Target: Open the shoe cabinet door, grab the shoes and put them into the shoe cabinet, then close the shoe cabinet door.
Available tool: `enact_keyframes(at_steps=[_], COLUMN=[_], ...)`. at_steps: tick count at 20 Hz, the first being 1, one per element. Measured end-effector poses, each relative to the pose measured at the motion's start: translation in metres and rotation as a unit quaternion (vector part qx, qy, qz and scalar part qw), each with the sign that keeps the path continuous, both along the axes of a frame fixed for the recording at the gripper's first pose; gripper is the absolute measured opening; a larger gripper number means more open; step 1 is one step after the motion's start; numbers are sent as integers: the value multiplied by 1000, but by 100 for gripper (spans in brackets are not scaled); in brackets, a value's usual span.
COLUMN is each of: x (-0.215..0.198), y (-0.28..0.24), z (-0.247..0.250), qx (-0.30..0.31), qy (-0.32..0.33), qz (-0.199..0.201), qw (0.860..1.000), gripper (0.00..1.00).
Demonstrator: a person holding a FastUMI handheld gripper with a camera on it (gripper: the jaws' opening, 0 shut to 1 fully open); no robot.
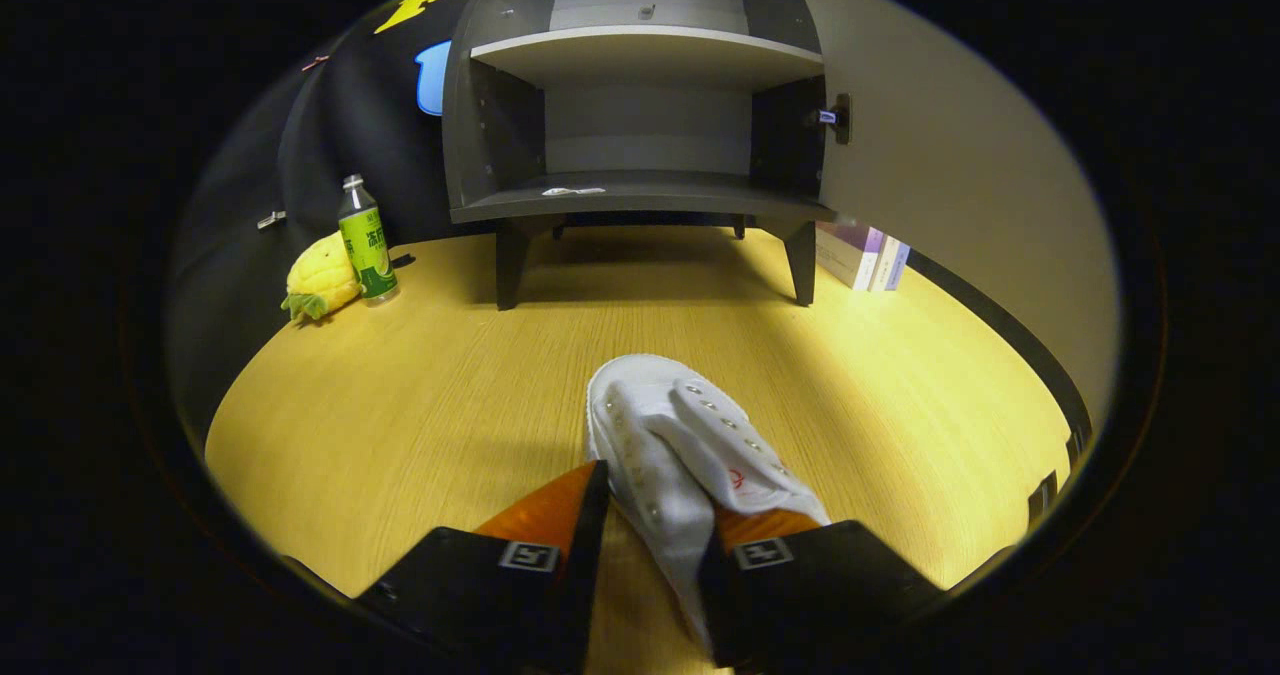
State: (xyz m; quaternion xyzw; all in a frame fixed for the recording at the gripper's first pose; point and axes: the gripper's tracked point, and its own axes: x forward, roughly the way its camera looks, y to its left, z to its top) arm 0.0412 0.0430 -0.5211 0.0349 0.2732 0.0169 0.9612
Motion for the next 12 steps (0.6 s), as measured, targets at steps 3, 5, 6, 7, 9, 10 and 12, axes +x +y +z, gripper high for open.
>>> enact_keyframes(at_steps=[3,5,6,7,9,10,12], x=[9,10,10,9,3,2,-3], y=[6,6,4,0,-1,0,1], z=[-1,4,6,13,31,45,80], qx=[1,18,27,28,34,42,60], qy=[-3,7,12,11,12,9,-2], qz=[19,26,27,29,40,46,54], qw=[1000,999,999,999,999,998,997], gripper=[14,6,6,6,6,6,6])
